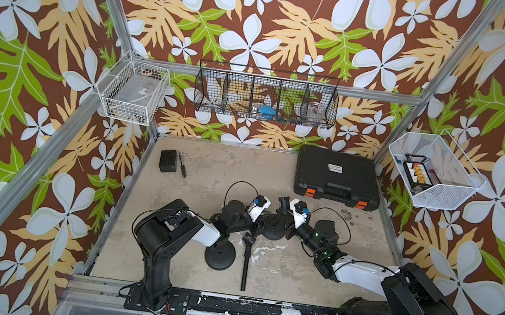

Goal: Assemble a microphone stand
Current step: Hold the microphone stand pole at the microphone stand base.

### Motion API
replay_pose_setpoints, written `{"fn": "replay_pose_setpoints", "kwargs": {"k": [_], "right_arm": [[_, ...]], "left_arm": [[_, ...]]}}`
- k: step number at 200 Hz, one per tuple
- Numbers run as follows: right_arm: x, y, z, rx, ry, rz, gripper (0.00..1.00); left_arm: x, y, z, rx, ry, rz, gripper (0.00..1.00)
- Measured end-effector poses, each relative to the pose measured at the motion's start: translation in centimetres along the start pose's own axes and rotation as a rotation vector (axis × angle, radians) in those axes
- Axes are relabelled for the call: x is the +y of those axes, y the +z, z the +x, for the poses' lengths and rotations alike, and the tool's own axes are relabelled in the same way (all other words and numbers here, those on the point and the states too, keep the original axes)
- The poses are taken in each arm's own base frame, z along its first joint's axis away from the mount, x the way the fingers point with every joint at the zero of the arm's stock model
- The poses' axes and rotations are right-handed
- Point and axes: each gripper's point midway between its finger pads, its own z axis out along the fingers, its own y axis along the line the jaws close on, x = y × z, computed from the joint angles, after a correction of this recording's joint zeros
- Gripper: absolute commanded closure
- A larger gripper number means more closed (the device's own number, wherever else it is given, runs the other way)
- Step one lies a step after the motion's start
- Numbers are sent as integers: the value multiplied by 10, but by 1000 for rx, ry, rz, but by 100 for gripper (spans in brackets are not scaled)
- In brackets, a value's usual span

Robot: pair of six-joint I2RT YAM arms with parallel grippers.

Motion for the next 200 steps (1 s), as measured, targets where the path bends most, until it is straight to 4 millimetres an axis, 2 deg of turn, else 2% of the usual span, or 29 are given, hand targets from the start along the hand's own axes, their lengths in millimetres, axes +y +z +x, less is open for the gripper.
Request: {"fn": "replay_pose_setpoints", "kwargs": {"k": [157,200], "right_arm": [[7,-4,1,28,2,3,95],[6,-2,1,22,1,6,95]], "left_arm": [[-24,-5,-6,-31,37,64,54],[-24,-5,-6,-30,48,69,46]]}}
